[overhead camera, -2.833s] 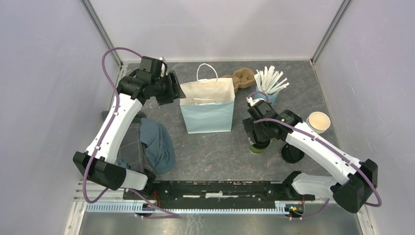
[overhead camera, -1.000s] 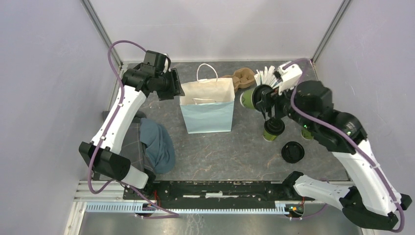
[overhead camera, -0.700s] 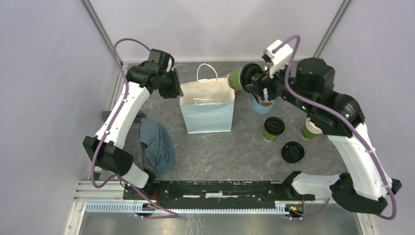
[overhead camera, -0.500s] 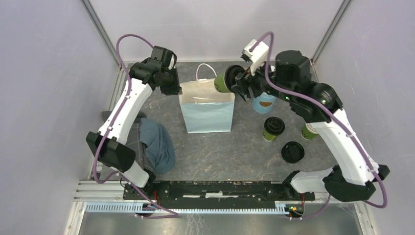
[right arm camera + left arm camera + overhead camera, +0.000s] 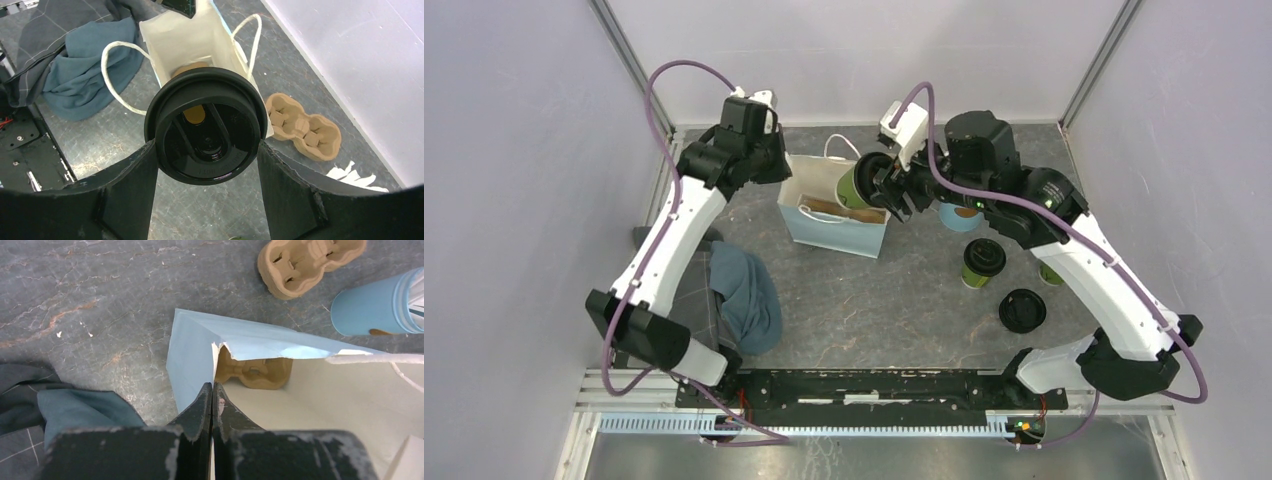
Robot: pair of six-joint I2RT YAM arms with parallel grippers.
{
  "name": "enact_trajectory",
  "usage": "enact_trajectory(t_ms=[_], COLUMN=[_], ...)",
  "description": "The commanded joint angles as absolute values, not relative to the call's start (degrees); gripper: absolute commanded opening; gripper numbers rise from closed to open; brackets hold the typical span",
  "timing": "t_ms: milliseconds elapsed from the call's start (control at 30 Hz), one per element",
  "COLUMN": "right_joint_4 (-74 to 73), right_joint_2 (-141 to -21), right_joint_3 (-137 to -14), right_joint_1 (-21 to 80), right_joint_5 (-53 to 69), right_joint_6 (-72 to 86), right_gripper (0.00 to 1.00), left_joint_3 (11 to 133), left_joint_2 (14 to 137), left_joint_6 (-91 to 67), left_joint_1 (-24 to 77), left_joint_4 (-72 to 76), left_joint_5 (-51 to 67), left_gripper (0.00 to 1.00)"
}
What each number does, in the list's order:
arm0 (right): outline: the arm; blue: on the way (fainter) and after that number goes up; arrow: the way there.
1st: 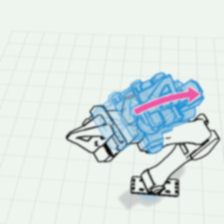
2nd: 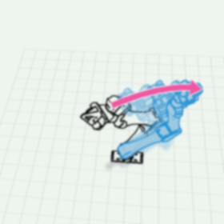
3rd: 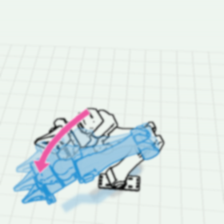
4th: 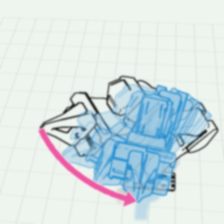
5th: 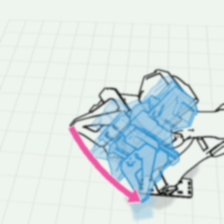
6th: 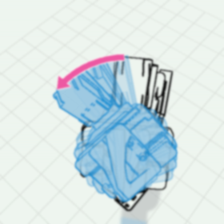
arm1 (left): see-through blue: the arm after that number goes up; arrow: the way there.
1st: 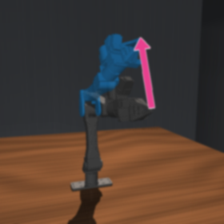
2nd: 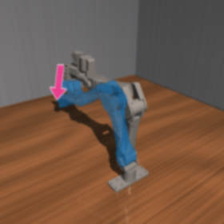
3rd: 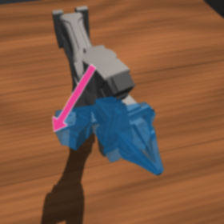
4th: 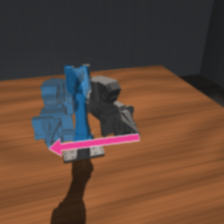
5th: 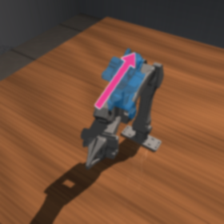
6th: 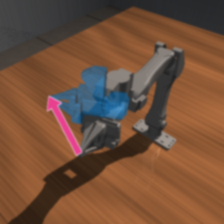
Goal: Pack the takeout coffee
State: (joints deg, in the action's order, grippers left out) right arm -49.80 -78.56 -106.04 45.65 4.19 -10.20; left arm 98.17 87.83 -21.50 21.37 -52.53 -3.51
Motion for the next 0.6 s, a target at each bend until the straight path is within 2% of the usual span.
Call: enact_trajectory(t_ms=[0,300,567], right_joint_4=[-45.9,-44.3,-43.3], right_joint_2=[-78.3,-78.1,-78.9], right_joint_3=[-104.4,-95.3,-89.1], right_joint_1=[49.4,63.2,74.7], right_joint_5=[0.5,-18.6,-32.8], right_joint_6=[-10.7,-15.4,-19.9], right_gripper=[0.55,0.53,0.54], left_joint_3=[89.3,62.7,51.7], left_joint_2=[78.8,61.3,53.6], left_joint_6=[-17.4,-14.8,-15.3], left_joint_1=[21.7,22.1,22.4], left_joint_4=[-39.0,-14.6,-9.2], left_joint_5=[-2.3,1.8,4.1], left_gripper=[0.02,0.02,0.02])
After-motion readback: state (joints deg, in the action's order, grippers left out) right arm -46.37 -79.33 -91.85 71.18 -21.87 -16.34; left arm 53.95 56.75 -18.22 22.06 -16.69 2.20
